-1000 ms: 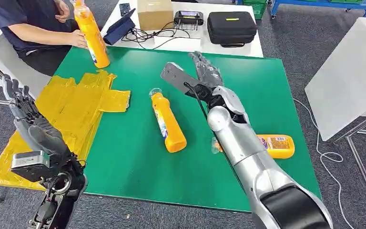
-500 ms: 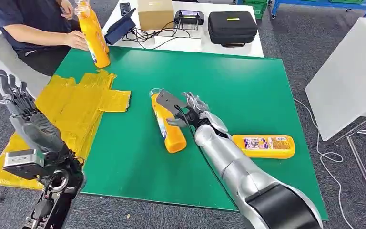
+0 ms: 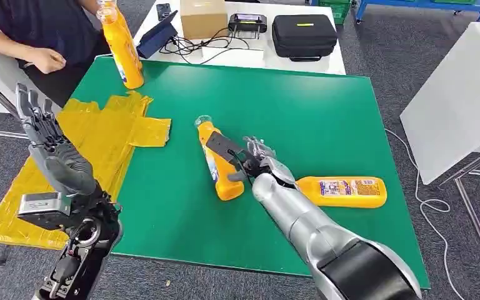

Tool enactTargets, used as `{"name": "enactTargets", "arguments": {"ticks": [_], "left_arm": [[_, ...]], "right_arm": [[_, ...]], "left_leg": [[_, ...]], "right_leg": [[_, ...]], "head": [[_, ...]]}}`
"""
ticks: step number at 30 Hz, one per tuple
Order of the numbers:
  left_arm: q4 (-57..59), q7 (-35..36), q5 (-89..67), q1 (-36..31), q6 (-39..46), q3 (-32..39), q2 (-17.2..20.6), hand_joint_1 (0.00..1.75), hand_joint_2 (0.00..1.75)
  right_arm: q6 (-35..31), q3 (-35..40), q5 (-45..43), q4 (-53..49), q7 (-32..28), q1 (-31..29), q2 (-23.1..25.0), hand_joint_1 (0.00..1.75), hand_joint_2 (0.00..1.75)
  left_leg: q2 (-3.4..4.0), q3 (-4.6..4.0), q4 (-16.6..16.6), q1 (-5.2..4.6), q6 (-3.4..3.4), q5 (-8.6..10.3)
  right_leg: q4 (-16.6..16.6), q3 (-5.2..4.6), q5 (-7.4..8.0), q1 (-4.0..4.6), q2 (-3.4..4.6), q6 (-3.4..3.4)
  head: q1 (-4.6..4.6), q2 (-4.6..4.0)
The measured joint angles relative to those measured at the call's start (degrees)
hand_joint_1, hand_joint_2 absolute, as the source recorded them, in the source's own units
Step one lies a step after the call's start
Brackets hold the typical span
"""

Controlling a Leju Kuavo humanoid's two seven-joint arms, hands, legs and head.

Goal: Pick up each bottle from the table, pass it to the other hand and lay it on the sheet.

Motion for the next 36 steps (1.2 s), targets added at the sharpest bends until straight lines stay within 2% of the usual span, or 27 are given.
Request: {"name": "enactTargets", "arguments": {"ticks": [12,13,16,21,24,26,30,31,34,36], "left_arm": [[1.7,0.0,0.0,-1.0,-2.0,0.0,-1.4,0.0,0.0],[1.8,0.0,0.0,-1.0,-2.2,0.0,-1.5,0.0,0.0],[2.1,0.0,-0.7,-0.9,-2.3,0.0,-1.9,0.0,0.0],[2.1,0.0,-1.8,0.6,-0.8,0.1,-2.1,0.0,0.0],[1.9,0.0,-2.0,1.7,-0.4,0.2,-2.1,0.0,0.0],[1.1,0.0,-2.5,3.8,0.3,0.6,-2.1,0.0,0.0],[-1.7,0.0,-2.4,8.6,0.8,1.6,-1.8,0.0,0.0],[-2.2,0.0,-2.3,9.5,0.9,1.8,-1.6,0.0,0.0],[-4.5,0.0,-1.2,12.0,1.1,2.7,-0.2,0.0,0.0],[-6.2,0.0,-1.2,13.6,1.3,3.2,0.6,0.0,0.0]], "right_arm": [[0.1,0.0,-0.2,1.2,0.8,-0.4,0.0,0.0,1.75],[0.0,0.0,-0.2,1.2,0.7,-0.4,0.1,0.0,0.0],[-0.7,0.0,0.5,1.1,-0.1,-0.3,0.1,0.0,0.0],[-4.2,0.5,0.9,-1.9,-5.9,1.1,0.1,0.0,0.0],[-4.2,0.6,-0.4,-4.8,-8.4,2.1,0.2,0.0,0.0],[-2.8,0.6,-0.3,-11.8,-10.9,5.1,-0.3,0.0,0.0],[6.6,-0.8,-1.0,-39.5,-10.0,14.7,-5.6,0.0,0.0],[8.4,-1.3,-1.5,-44.7,-9.9,16.6,-7.0,0.0,1.75],[13.8,-4.6,-0.2,-63.3,-9.5,23.1,-13.7,0.0,1.75],[15.3,-6.7,5.8,-71.5,-9.6,27.0,-18.1,0.0,1.75]], "left_leg": [[0.0,0.02,0.0,0.0,0.0,0.0],[0.01,0.02,0.0,0.0,0.0,0.0],[0.0,0.01,0.0,0.0,0.0,0.0],[0.01,0.01,0.0,0.0,0.0,0.0],[-0.02,0.0,0.0,0.0,0.0,0.0],[0.07,0.0,0.0,0.0,-0.02,-0.02],[-0.35,-0.15,0.0,0.0,-0.01,-0.03],[-0.43,-0.22,0.0,-0.01,-0.01,-0.03],[-0.44,-0.28,0.0,-0.05,0.03,-0.06],[-0.41,-0.29,0.0,-0.14,0.05,-0.09]], "right_leg": [[0.0,0.04,0.01,0.0,0.01,0.0],[0.0,0.04,0.01,0.0,0.01,0.0],[0.0,0.04,0.01,0.0,0.0,0.0],[0.0,0.02,0.01,0.0,0.03,0.0],[0.0,0.04,0.0,0.01,0.0,0.0],[0.0,-0.05,0.0,0.0,0.08,0.0],[0.0,-0.16,-0.09,-0.01,-0.32,0.0],[0.0,-0.18,-0.09,-0.02,-0.42,0.0],[-0.1,-0.13,-0.09,-0.03,-0.42,0.01],[-0.1,-0.13,-0.07,-0.1,-0.4,0.03]], "head": [[0.0,-0.02],[0.0,-0.02],[0.0,-0.02],[-0.02,-0.02],[0.0,-0.02],[-0.02,0.0],[0.0,-0.02],[0.02,-0.02],[0.02,-0.02],[-0.02,-0.02]]}}
